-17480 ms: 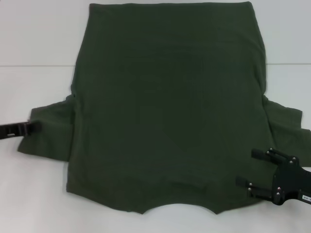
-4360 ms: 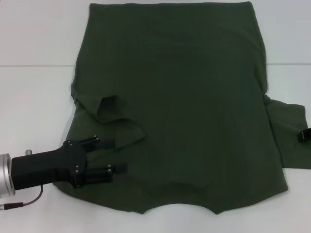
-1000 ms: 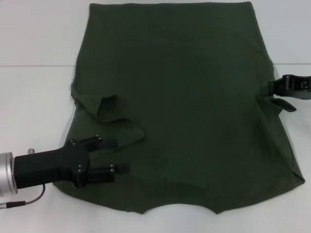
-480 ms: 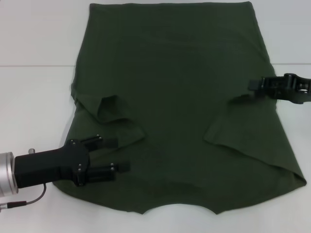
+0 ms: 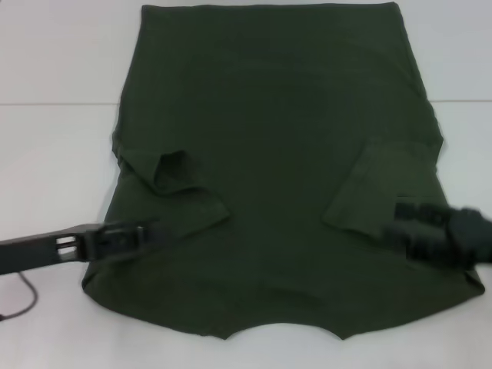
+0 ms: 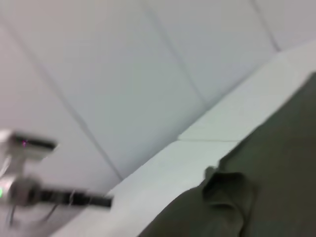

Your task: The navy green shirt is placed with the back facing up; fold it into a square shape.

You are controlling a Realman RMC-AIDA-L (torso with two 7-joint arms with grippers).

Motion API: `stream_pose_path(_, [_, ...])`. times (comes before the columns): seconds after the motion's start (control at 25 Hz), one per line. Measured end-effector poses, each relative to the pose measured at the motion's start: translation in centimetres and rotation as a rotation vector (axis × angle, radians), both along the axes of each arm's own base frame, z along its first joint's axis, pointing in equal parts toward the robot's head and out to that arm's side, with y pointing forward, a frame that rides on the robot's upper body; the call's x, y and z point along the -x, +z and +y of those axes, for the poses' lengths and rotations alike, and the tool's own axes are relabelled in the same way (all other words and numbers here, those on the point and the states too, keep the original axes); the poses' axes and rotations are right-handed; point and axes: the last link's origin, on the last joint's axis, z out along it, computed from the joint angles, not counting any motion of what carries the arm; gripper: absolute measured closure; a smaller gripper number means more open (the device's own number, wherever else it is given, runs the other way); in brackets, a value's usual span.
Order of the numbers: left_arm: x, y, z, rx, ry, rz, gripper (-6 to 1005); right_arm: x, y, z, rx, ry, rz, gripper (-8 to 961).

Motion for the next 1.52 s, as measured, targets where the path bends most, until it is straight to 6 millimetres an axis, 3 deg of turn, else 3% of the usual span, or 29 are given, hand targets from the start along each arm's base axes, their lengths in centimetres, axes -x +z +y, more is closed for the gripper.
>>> stream_pose_path(0.32, [4.1,3.8,-0.5,0.138,0.373,0.123,115,-1.6,-3.3,-4.2,-0.107,0.158,-0.066,26])
stream_pose_path(0.6, [6.0,3.8,0.4,0.163,0.584,0.219,115,-1.9,-4.4,-5.1,-0.054,0.187,-0.102,27])
stream_pose_path(1.52, [5.6,1.7,2.8,0.225,0.674,0.299,115,-2.0,-5.5,-5.8,-0.078,0.368,-0.2,29])
